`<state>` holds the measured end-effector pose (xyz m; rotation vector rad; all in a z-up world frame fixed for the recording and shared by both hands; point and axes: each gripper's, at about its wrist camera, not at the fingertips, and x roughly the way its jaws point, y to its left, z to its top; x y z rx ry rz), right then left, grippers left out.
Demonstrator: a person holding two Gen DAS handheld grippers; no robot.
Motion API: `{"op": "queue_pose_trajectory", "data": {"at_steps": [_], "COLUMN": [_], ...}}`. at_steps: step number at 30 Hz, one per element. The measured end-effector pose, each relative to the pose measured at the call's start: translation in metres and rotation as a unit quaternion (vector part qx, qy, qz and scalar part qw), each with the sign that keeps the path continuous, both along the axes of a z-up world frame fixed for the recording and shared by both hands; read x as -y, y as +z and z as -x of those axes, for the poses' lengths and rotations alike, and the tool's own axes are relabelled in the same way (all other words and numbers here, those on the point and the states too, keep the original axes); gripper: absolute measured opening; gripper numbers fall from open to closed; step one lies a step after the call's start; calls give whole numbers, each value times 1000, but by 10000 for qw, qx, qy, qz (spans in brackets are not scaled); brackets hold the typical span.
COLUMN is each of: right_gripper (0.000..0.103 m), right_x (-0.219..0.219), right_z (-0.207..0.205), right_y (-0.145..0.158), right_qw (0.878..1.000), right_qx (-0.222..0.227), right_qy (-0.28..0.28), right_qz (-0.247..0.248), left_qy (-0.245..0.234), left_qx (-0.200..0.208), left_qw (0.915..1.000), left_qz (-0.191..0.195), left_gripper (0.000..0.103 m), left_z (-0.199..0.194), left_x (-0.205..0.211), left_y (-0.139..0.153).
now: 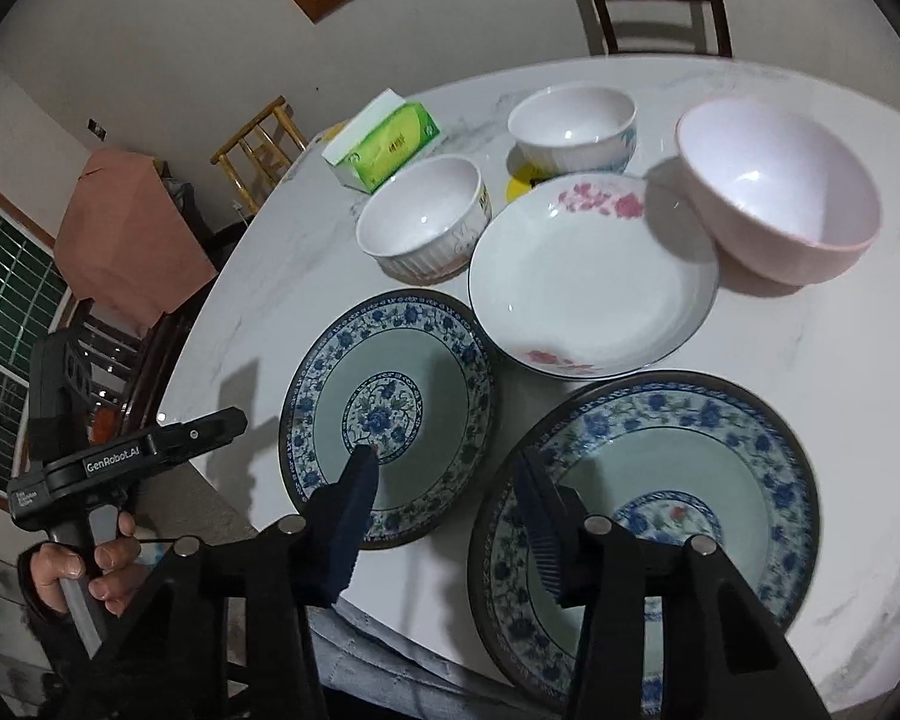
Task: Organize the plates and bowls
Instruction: 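Grasp the rim of the large blue-and-white plate with the left tool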
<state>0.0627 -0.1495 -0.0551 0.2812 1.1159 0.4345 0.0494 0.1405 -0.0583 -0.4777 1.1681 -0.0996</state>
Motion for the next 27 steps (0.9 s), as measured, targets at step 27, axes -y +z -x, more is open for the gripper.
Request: {"op": "queue_pose_trajectory", "data": {"at_steps": [27], "right_gripper": [27], "right_x": [-29], "right_z": [-72], "right_y": [-62], "right_qw": [9966], "right_qx": [-601], "right_qy": [469], "right_qz": [300], "left_qy": [19], "left_qx": [-383], "left_qw": [9983], "left_qz": [432], "left_gripper": [36], "left_z": [-22], "left_x": [-31], "left_y": [-47]}}
